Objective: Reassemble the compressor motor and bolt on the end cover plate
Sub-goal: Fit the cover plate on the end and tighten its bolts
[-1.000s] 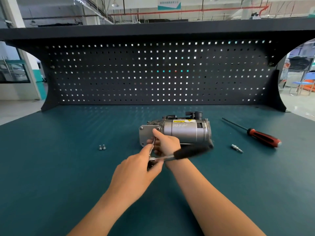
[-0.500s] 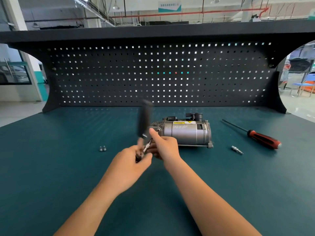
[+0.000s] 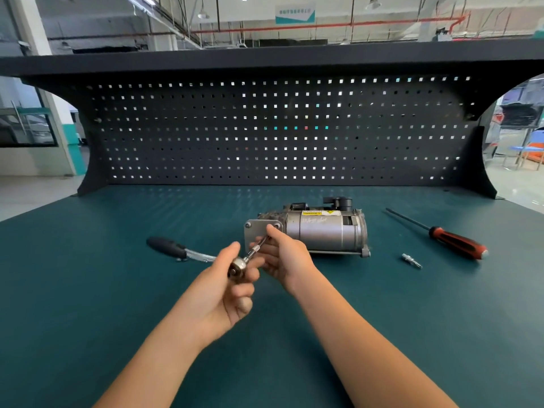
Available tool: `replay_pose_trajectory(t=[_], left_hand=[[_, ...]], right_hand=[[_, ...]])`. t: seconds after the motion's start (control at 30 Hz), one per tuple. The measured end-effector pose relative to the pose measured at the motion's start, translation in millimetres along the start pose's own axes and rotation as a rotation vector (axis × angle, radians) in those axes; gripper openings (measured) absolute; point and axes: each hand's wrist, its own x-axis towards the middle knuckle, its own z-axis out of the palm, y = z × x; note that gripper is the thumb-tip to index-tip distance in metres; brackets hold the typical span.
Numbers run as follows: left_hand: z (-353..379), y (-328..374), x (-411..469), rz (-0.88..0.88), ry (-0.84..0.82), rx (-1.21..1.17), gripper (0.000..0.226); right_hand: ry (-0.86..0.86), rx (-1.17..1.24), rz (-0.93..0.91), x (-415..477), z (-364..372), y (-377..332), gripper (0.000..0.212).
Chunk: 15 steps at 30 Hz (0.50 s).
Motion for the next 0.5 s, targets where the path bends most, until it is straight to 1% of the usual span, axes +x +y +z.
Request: replay_pose_trajectory(t=[0.07,0.17,0.2,0.27,0.3,0.33,0.37,0.4,0.43,0.5], left_hand=[[-3.0,1.2,2.4,0.160,0.094,0.370,0.025],[-5.7,2.7,3.5,0.498,0.213,1.011,0.005],[-6.0,2.5,4.1,0.589,0.253,1.234,0.009],[-5.6,-0.3,4.2,0.717,0.360,1.699,0.033],[-4.7,-2.9,3.9,0.775,0.373,1.846,0.041],[-3.1,-4.6,3.7,0.790,0.356,1.919,0.042],[-1.7,-5.3,3.8,0.771,0.335,1.920,0.038],[-2.6,-5.5,4.0,0.743,0.304,1.816,0.033],[-4.0,-5.8,5.2,0.701,0.252,1.630,0.027],[-5.1,-8.2,8.4,0.559,0.131,1.120,0.024]], right_hand=[[0.055,-0.091,-0.031,-0.9,-0.8,0.4,0.026],[0.103,-0.147,-0.105,-1.8,-1.4,1.9,0.028],[0.106,-0.142,-0.131,-1.7,-1.0,2.3,0.029],[0.109,-0.102,-0.167,-1.6,0.3,2.2,0.033],[0.112,-0.082,-0.175,-1.1,0.6,2.2,0.035],[0.113,-0.061,-0.167,-1.1,0.9,2.3,0.034],[0.104,-0.019,-0.146,-1.8,1.4,1.6,0.032],[0.088,0.025,-0.118,-2.2,1.7,1.5,0.029],[0.078,0.040,-0.100,-1.9,1.4,1.4,0.025],[0.067,-0.002,-0.084,-1.3,0.2,2.3,0.023]])
